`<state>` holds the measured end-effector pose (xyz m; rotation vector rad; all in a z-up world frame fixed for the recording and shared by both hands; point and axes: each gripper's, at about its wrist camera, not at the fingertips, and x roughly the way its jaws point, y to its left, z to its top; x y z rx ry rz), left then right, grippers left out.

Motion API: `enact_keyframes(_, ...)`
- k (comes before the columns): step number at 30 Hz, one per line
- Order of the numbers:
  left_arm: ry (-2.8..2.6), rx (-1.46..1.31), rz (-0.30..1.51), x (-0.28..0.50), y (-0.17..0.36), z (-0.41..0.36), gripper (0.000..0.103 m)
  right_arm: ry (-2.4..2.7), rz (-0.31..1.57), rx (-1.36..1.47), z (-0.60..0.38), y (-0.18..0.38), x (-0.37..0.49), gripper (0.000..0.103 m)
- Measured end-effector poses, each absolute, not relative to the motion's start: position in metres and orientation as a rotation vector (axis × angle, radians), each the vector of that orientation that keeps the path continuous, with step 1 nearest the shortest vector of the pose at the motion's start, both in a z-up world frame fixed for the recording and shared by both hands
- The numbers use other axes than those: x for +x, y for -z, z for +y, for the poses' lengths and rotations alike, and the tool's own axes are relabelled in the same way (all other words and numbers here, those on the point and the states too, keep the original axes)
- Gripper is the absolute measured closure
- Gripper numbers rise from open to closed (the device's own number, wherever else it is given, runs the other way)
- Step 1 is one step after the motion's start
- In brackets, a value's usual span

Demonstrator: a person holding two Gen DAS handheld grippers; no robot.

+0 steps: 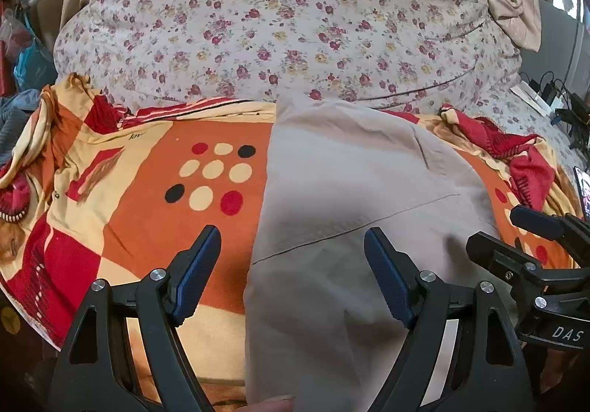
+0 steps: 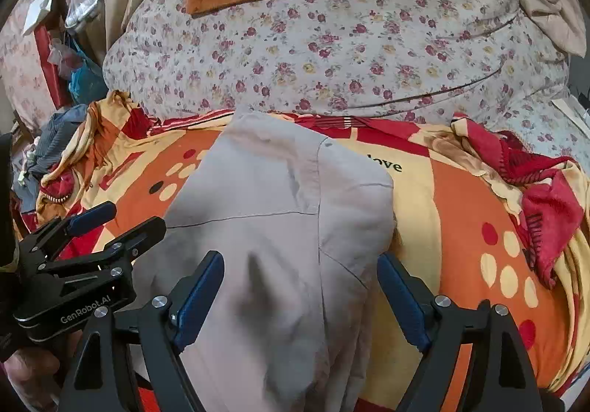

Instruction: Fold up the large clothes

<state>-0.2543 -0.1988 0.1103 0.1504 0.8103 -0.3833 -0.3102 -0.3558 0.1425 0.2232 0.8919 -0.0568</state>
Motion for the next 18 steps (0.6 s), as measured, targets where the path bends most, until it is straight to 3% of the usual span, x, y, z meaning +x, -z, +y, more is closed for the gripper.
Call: enact_keyframes(18, 0.386, 0.137, 0.828, -0.2495, -0.1051, -0.1959, 0.023, 0.048, 0.917, 0.212, -0.3499, -0.1373, -0.3047, 0.02)
